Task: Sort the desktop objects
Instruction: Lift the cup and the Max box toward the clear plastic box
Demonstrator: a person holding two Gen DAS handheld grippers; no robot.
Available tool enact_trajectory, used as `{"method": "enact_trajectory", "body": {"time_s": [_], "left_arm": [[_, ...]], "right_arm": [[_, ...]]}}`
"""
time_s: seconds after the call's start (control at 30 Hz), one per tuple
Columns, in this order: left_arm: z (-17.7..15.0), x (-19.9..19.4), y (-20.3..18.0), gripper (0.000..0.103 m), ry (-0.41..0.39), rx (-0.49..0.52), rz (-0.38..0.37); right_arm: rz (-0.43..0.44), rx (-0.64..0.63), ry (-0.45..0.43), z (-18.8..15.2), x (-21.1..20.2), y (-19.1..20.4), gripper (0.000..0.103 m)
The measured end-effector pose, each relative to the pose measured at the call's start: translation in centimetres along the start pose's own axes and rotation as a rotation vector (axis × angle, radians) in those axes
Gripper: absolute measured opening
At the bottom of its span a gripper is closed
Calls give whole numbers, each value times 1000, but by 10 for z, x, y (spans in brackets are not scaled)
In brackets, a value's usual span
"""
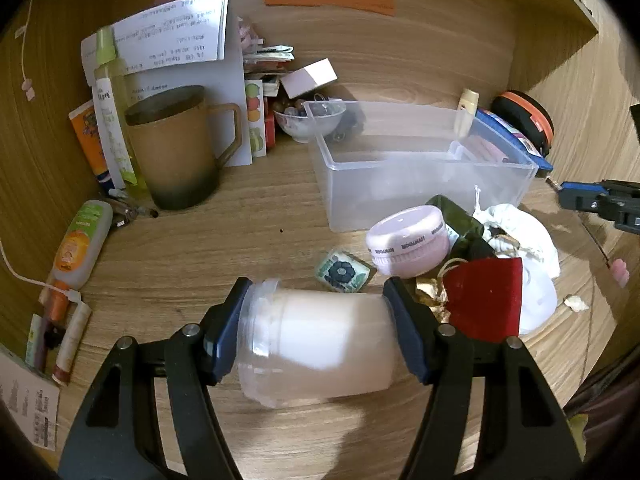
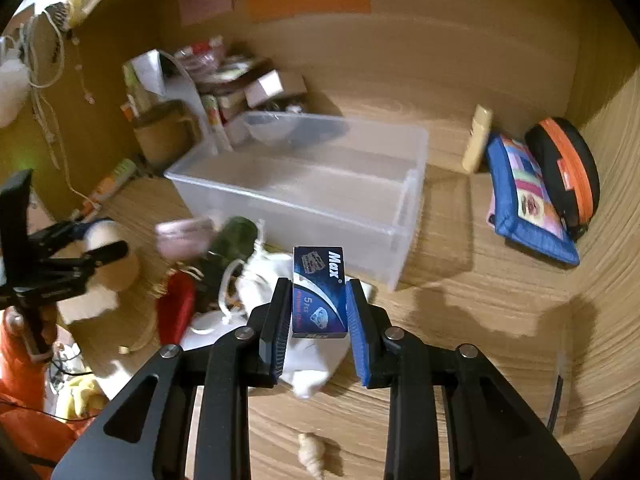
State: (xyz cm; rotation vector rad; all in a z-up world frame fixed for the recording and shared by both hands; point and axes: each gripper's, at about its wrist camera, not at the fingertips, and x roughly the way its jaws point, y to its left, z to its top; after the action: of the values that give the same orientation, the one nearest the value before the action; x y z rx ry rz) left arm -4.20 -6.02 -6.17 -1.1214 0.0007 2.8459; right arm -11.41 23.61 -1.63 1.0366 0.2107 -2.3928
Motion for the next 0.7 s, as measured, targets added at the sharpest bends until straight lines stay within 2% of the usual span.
{"method": "enact_trajectory", "body": {"time_s": [0.37,0.7], "left_arm": [[31,-15,-5,66,-66,27,24],[68,-25,-14,66,-120,53,-9]], "right_arm": [[34,-24,-84,16,-15,15,25],[58,-27,-119,36,-14,15,25]]}}
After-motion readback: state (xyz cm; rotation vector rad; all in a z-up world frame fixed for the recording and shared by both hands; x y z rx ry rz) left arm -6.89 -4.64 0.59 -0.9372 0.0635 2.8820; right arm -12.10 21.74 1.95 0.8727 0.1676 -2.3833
